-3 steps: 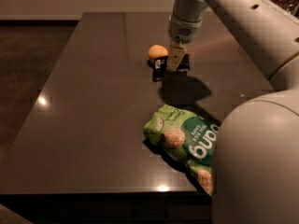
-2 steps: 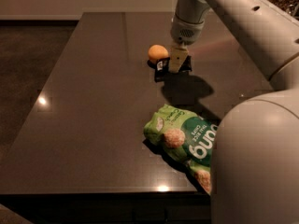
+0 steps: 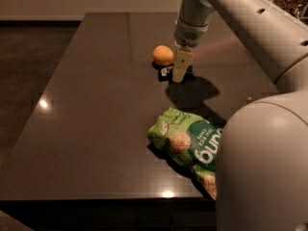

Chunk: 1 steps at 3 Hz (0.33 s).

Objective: Move rxbar chocolate near orange

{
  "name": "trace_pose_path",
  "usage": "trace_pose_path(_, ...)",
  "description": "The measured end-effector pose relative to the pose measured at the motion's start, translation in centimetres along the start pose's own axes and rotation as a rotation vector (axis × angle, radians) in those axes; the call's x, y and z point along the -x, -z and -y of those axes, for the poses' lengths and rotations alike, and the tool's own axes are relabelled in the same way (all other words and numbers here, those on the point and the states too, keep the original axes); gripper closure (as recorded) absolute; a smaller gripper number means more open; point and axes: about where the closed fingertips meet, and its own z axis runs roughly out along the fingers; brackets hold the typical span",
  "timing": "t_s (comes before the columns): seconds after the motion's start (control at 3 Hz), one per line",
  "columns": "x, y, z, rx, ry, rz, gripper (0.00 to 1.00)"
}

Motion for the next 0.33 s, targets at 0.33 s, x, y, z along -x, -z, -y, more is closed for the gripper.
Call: trace_pose_path(0.33,0.02,-0.03,0.02,-0.001,0.000,0.000,0.00)
